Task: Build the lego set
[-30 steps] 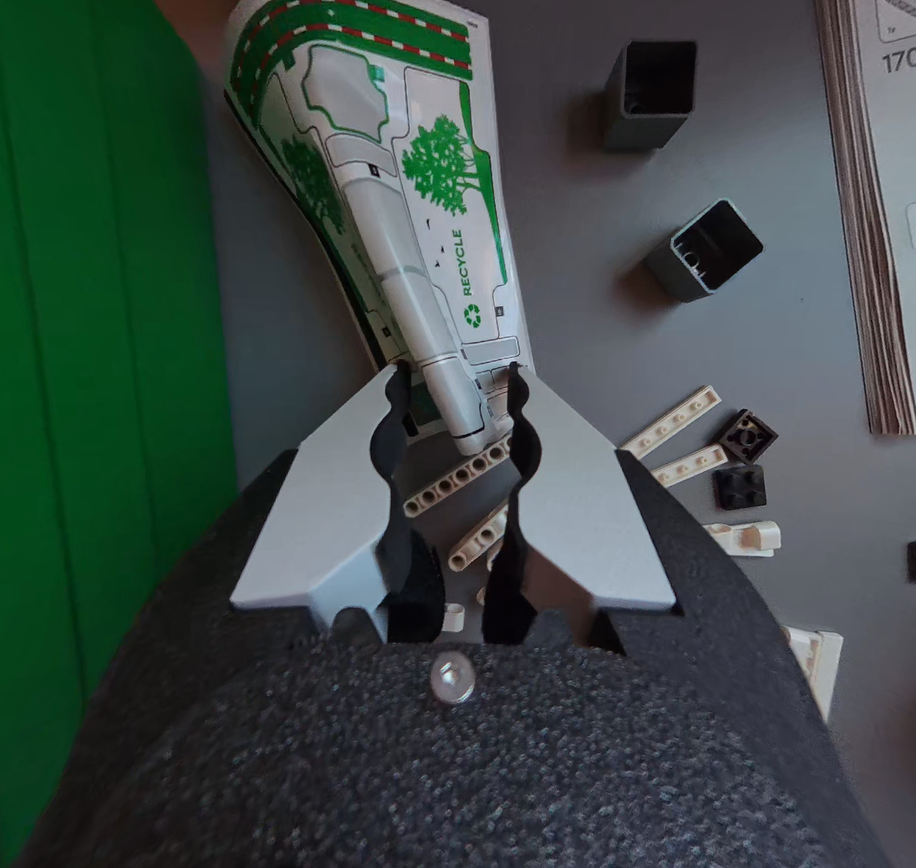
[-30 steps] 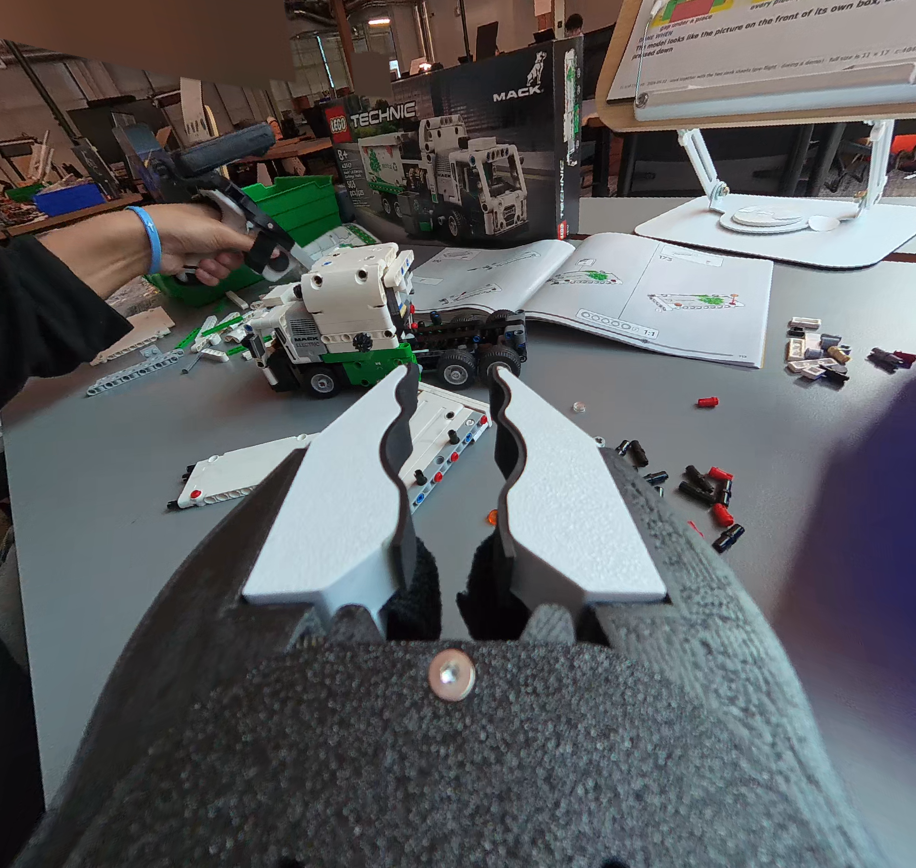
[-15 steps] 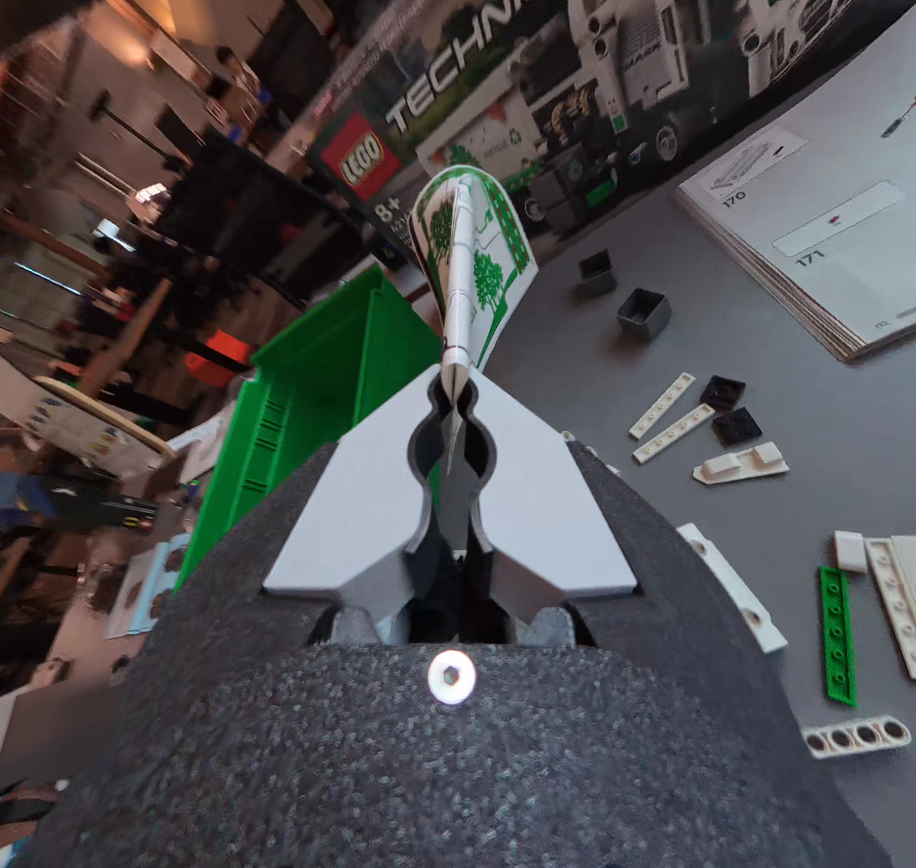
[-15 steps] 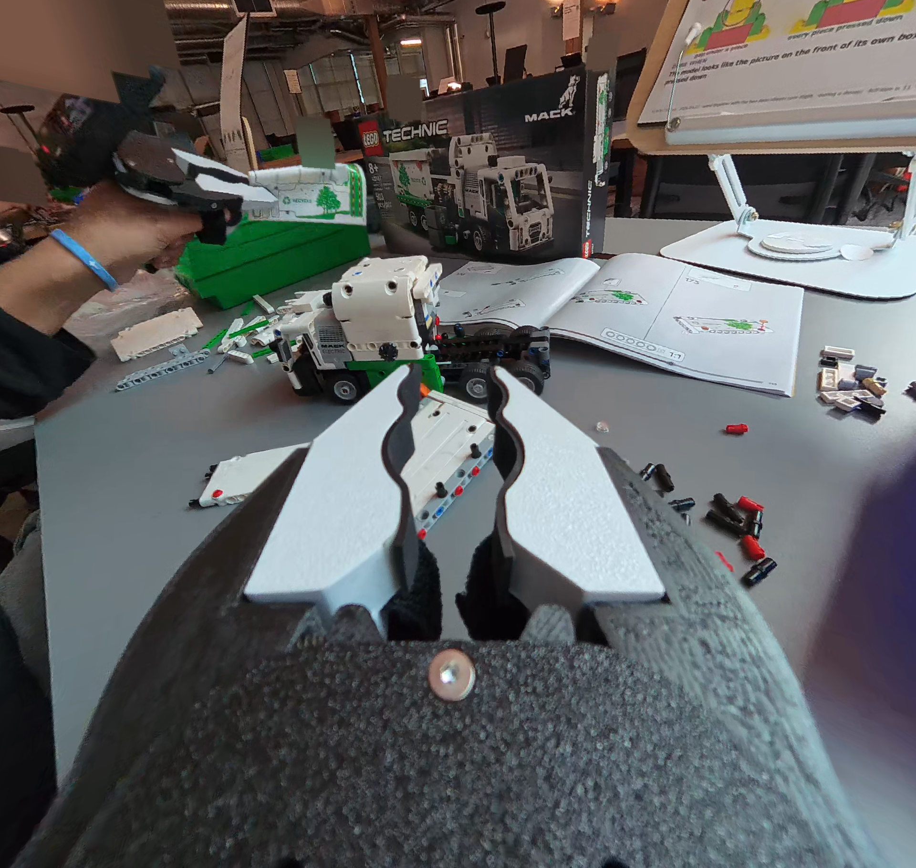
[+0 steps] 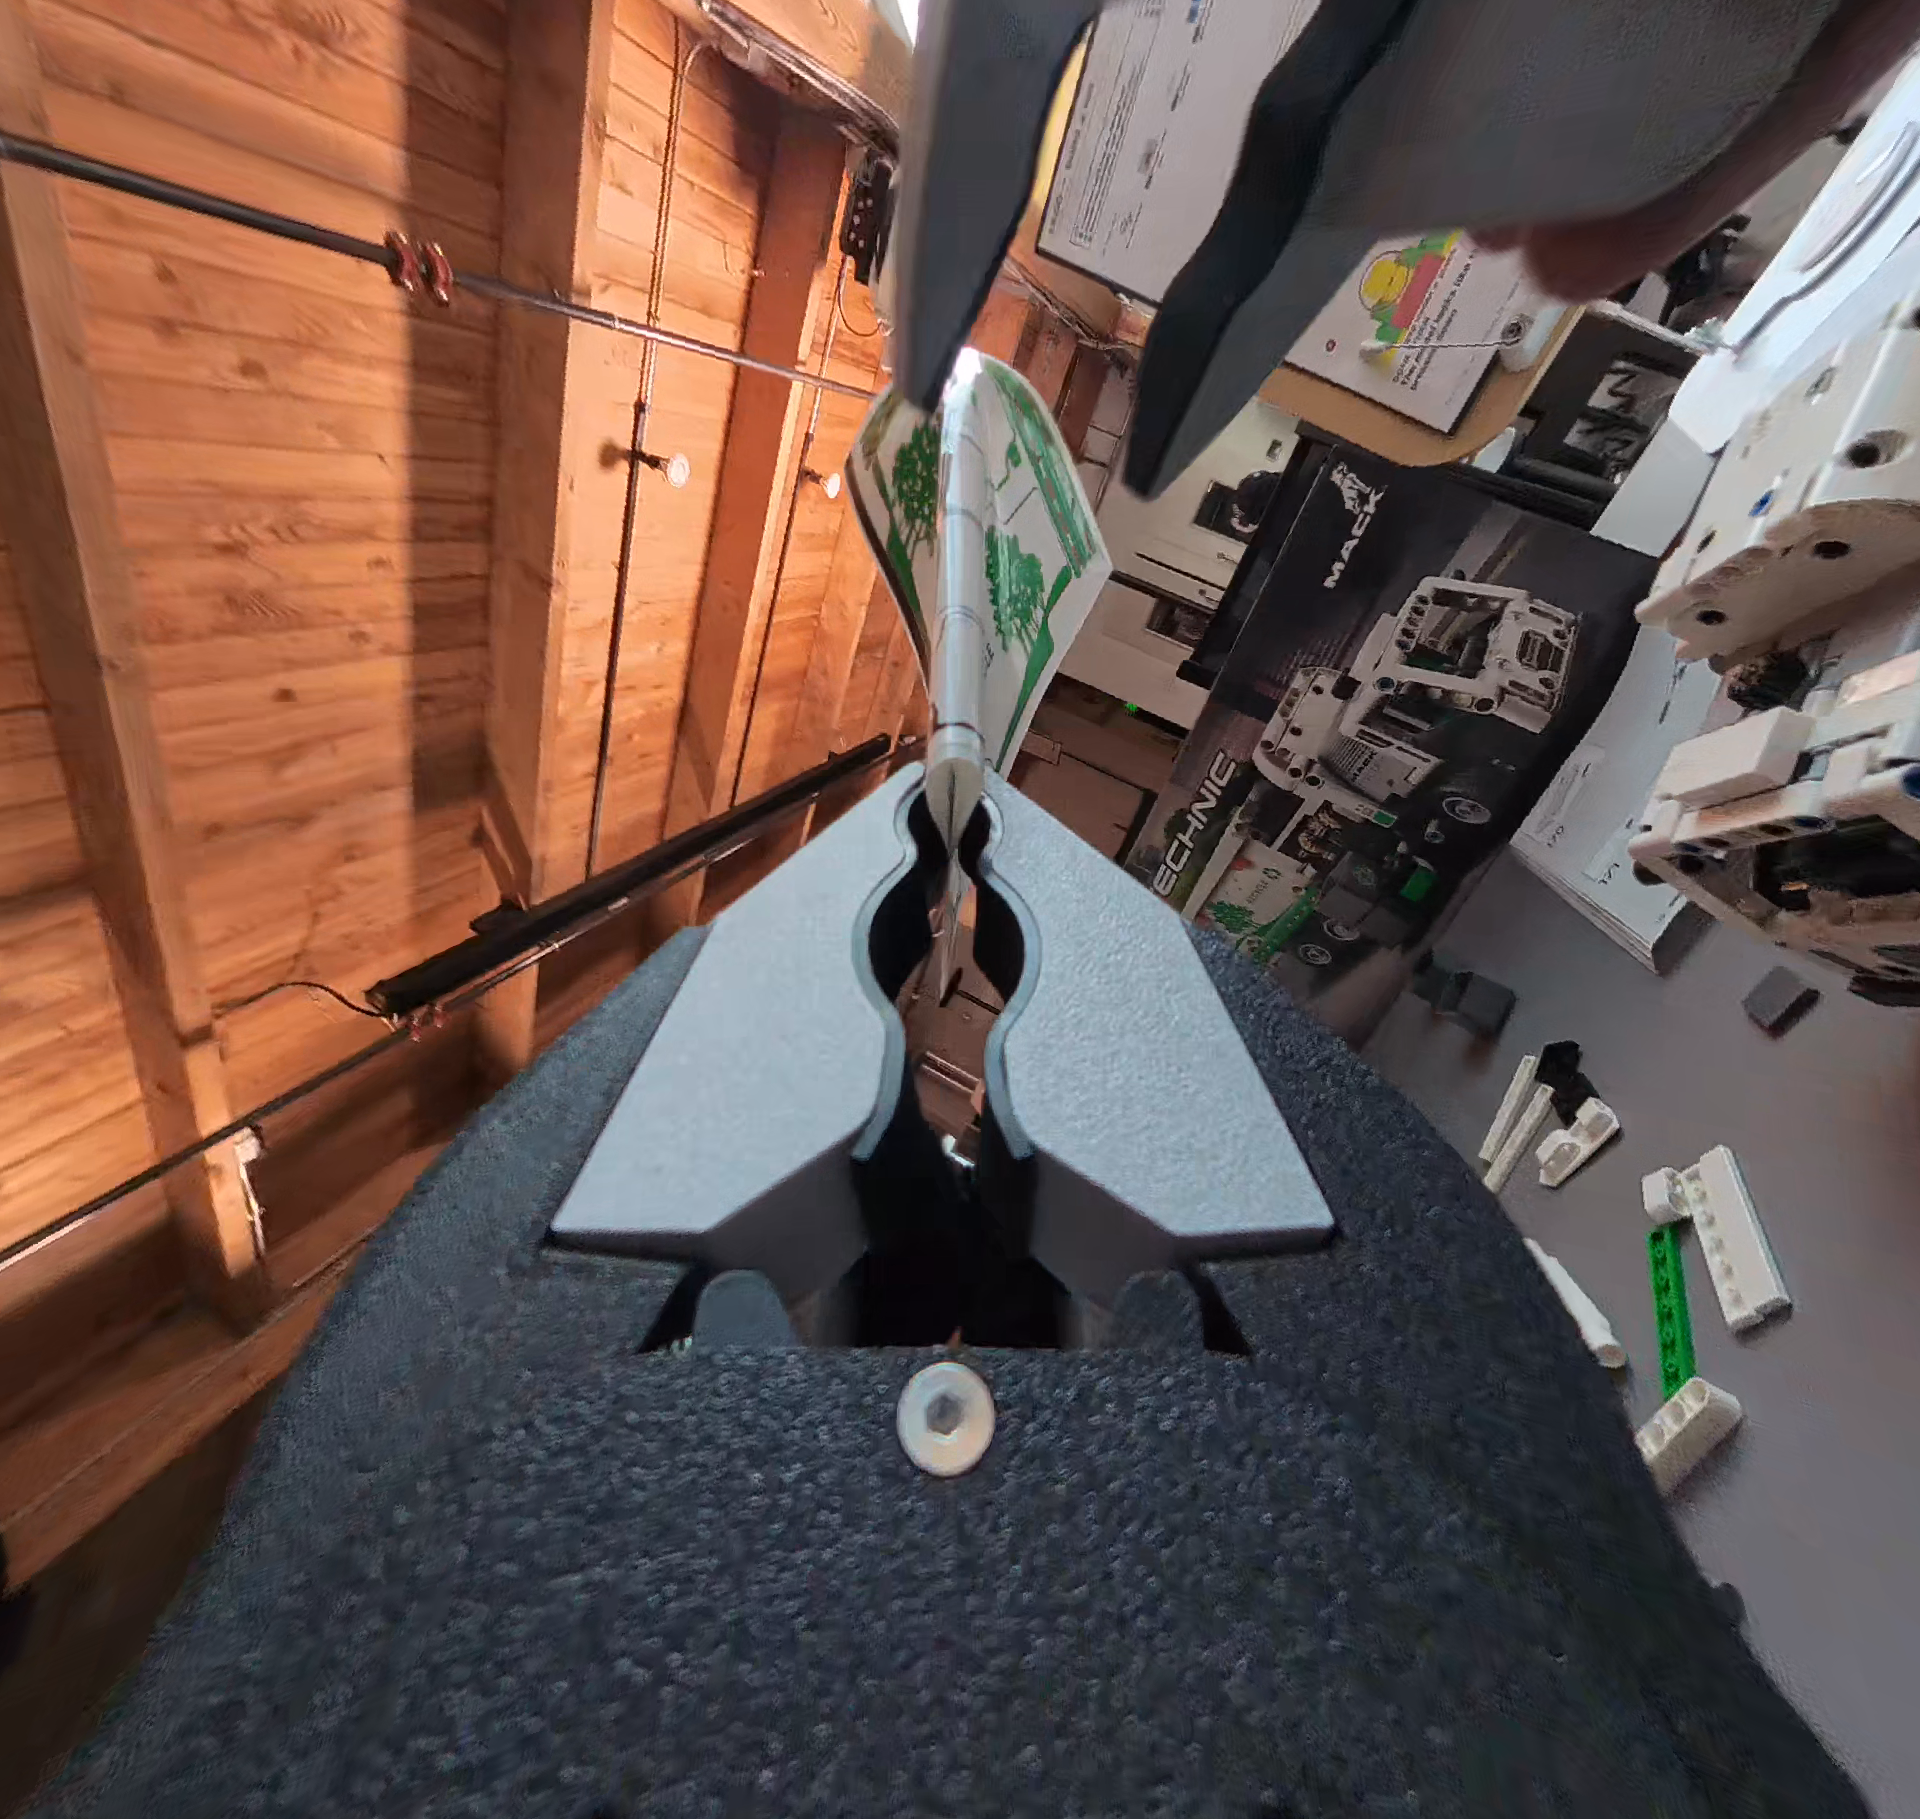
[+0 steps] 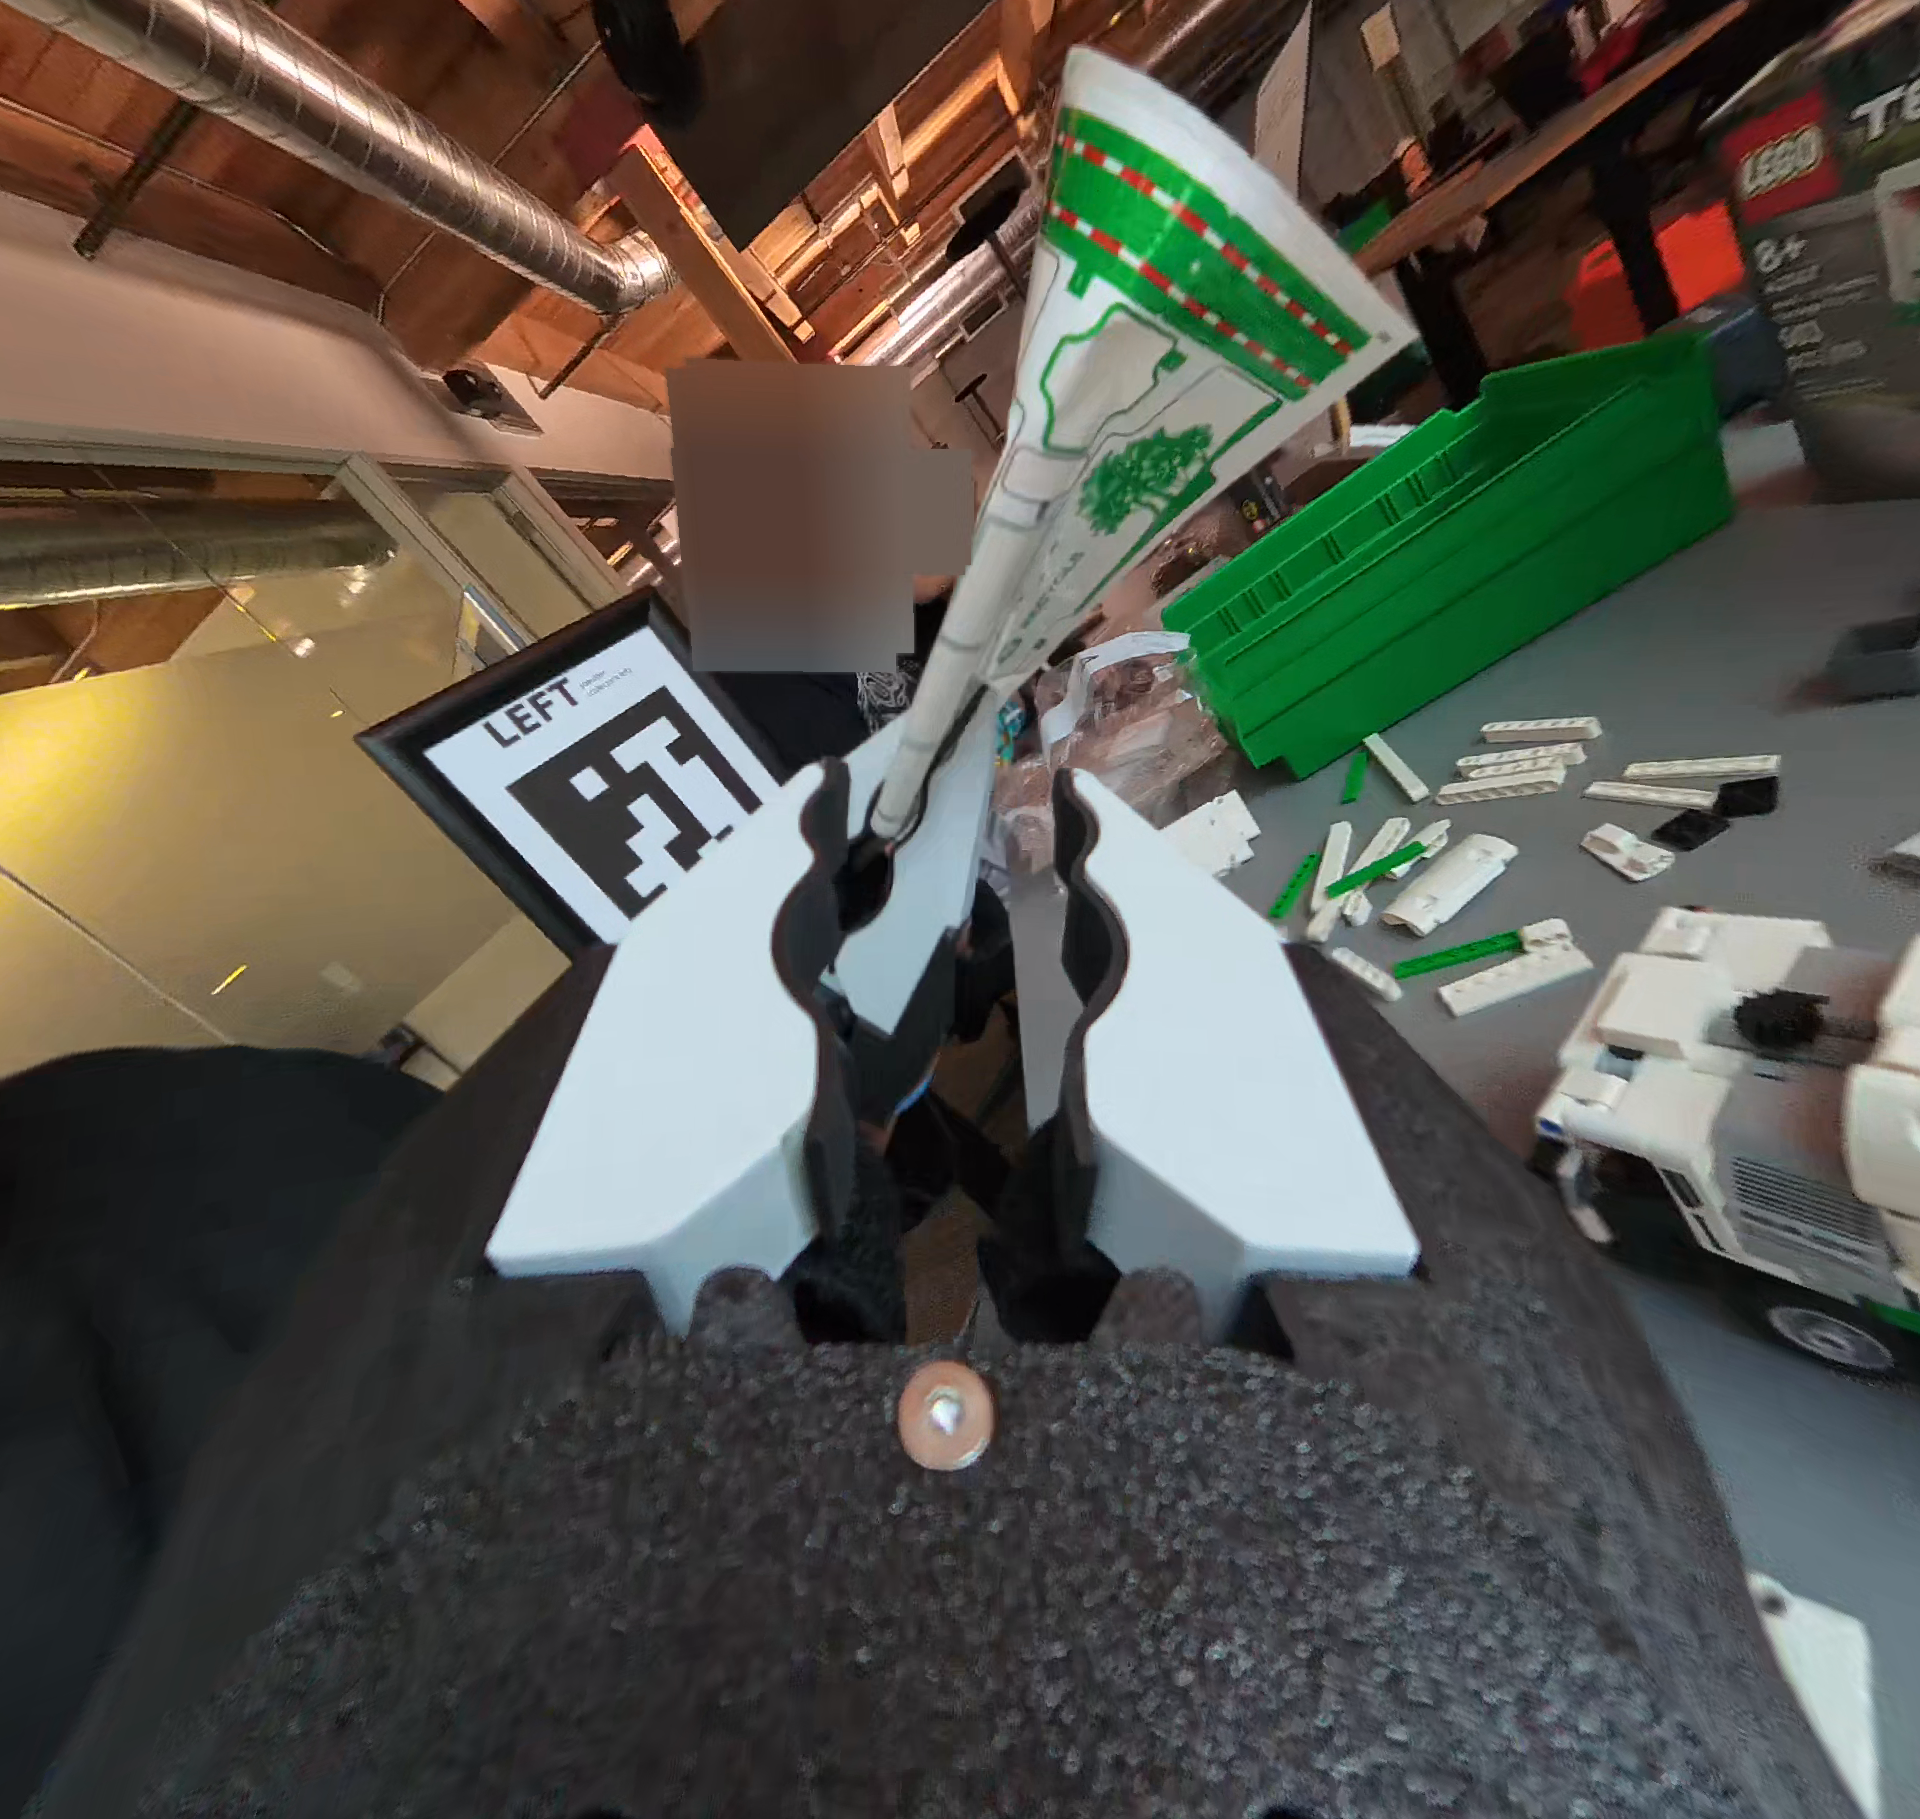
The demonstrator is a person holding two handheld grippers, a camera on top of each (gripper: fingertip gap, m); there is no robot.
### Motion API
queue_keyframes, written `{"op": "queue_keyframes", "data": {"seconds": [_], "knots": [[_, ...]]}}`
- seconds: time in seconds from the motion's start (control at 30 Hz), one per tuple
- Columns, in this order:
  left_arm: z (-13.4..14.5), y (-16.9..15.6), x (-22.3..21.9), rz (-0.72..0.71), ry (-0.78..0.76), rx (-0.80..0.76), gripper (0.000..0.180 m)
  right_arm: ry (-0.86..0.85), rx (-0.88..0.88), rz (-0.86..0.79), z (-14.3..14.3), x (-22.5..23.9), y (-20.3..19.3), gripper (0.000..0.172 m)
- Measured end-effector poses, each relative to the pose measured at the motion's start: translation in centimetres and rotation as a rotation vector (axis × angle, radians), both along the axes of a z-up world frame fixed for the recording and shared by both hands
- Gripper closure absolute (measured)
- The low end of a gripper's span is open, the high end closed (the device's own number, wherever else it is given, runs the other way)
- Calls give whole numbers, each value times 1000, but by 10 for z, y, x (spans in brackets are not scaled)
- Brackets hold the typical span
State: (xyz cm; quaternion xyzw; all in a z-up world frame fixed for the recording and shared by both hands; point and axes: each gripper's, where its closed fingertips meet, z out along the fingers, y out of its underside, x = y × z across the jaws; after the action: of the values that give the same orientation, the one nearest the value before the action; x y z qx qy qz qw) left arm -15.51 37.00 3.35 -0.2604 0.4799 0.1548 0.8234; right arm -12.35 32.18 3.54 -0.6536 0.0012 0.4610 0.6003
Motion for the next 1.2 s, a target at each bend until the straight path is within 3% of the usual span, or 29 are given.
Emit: {"op": "queue_keyframes", "data": {"seconds": [0.1, 0.23, 0.3, 0.37, 0.43, 0.5, 0.63, 0.7, 0.77, 0.9, 1.03, 1.2], "knots": [[-9, -15, 0, -10, 39, 54, 180, 47, -30, 61, 4, -18, 9, 139], [-17, -26, -4, -24, 51, 67, 177, 3, -74, 20, -11, -22, 14, 164], [-31, -26, -3, -57, 101, -25, 148, -13, -86, 12, -17, -20, 13, 168], [-52, -27, -3, -125, 181, -189, 129, -50, -89, -20, -19, -10, 12, 172], [-69, -36, -7, -254, 233, -414, 130, -199, -98, -94, -25, 7, 12, 171], [-61, -44, -14, -429, 156, -706, 135, -369, -131, -128, -35, 19, 10, 171], [-35, -53, -13, -807, 50, -1345, 139, -477, -150, 53, -39, 0, -6, 170], [-31, -56, -9, -924, 54, -1501, 149, -518, -164, 110, -43, -9, -11, 169], [-34, -58, -5, -968, 90, -1545, 156, -551, -167, 145, -47, -16, -15, 169], [-50, -53, 1, -922, 138, -1572, 161, -542, -155, 185, -50, -24, -19, 169], [-52, -62, -2, -980, 187, -1597, 180, -490, -149, 199, -50, -23, -21, 169], [-53, -74, -1, -1071, 209, -1710, 180, -414, -130, 175, -47, -17, -17, 161]]}}
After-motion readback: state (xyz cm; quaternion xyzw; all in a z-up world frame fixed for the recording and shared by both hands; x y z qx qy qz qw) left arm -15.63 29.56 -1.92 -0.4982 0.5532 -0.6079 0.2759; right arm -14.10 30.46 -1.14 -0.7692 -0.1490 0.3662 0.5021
